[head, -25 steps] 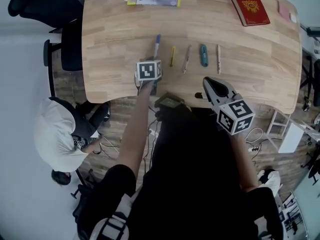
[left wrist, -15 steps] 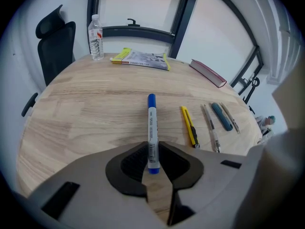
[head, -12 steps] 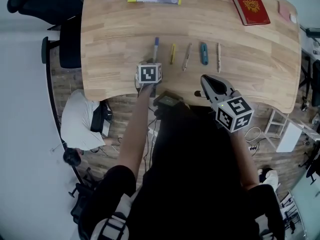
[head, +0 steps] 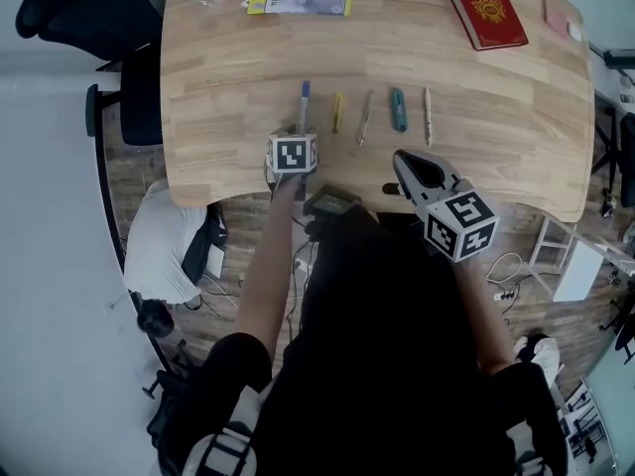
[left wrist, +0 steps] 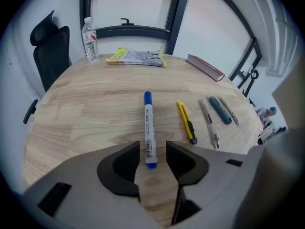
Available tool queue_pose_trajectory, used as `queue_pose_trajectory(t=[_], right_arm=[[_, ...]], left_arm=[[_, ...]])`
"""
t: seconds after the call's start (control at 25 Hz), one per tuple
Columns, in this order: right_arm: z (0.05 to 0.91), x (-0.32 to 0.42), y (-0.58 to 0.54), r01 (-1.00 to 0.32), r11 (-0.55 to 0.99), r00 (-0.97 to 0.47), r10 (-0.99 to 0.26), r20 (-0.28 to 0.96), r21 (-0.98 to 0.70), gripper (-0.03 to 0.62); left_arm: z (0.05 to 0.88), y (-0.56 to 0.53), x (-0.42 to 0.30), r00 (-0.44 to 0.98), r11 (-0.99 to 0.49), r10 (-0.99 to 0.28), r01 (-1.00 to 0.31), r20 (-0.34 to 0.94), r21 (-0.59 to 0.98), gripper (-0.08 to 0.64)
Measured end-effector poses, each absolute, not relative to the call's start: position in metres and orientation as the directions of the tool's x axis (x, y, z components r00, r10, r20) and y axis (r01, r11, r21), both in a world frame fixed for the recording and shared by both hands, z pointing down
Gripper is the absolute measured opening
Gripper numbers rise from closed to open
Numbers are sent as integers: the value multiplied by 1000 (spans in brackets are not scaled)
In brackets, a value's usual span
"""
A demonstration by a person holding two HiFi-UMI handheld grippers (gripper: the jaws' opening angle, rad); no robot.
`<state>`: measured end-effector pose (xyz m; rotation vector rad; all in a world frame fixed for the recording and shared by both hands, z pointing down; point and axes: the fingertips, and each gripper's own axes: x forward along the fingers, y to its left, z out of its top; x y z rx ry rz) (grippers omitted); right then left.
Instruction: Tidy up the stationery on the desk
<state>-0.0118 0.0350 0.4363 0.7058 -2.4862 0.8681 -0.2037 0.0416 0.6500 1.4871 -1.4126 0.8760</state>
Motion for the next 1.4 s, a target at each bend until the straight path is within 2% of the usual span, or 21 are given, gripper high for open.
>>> queue_pose_trajectory(t=[0.4,0.52,0.8,0.96,1.12,1.4], right_arm=[[431,3,31,-549,693,-814,-319,485,-467,21],[430,15,29,-541,696,-821,-316,474,-472,21],[433,35,31,-515,728,-833,-298,467,-453,21],[423,40,29,-548,717,-815,-343,466,-430,21],[408,45,34,-603,657,-791,-417,447,-454,21],[344,28,52,-617,687,-787,-540,299,-384,21]], left_arm=[[612,53,-214,30,152,-434,-983,900,106,161],[592,62,-210,8,187,-469,-976,883,108,110],[536,73,-187,47,196,-598,-959,800,203,52],[495,72,-173,108,132,-683,-955,723,266,43],[441,67,-160,217,-3,-756,-945,618,327,40],[342,68,-140,432,-296,-831,-877,351,378,34]])
